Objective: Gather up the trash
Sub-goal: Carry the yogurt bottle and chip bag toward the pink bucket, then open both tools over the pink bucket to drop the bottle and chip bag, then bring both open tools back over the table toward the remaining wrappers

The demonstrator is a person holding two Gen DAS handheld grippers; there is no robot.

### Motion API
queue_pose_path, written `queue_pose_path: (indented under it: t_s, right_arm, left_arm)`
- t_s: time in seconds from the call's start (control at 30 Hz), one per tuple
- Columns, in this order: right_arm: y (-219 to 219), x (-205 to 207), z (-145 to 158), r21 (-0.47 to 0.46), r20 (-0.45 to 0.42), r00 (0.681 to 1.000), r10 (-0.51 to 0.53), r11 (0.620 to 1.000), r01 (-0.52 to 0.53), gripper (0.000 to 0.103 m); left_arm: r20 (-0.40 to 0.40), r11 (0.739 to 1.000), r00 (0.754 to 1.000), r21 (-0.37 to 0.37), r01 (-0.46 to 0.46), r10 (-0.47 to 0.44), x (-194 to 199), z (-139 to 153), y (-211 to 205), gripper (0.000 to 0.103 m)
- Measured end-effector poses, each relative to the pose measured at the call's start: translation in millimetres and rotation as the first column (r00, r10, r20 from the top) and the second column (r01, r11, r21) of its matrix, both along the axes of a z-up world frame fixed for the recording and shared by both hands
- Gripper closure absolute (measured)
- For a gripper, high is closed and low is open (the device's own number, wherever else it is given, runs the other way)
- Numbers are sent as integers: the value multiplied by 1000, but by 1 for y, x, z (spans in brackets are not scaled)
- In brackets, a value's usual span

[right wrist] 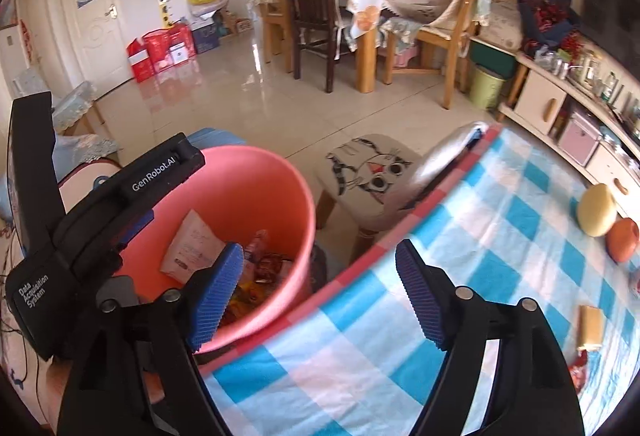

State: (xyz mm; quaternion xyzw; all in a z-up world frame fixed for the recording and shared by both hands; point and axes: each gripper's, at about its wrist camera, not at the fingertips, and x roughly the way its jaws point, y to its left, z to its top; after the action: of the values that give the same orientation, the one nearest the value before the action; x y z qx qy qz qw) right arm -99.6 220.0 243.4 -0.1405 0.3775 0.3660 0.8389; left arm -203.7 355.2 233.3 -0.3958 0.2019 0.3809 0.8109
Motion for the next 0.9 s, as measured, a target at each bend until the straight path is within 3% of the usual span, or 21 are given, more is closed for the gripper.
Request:
queue_pose_path:
  t_s: [0.2, 0.37, 0.7, 0.9]
  right_arm:
    - [-44, 0, 14, -2, 66, 995, -72, 997, 72, 18]
    - [-73, -2, 23, -24, 130, 986, -106, 994, 110, 17]
    - [-134, -14, 32, -57, 261, 953, -155, 983, 175, 14]
    - [-166, -16, 37, -37, 297, 936, -190, 977, 211, 13]
  left_arm:
    - [32, 994, 994, 43, 102, -103, 18, 6, -19, 17]
    - [50, 971, 975, 111, 211, -217, 36, 13, -44, 15]
    - [83, 907, 914, 186, 377, -397, 66, 20, -96, 7]
    - [56, 844, 860, 234, 482, -506, 80, 20, -128, 5]
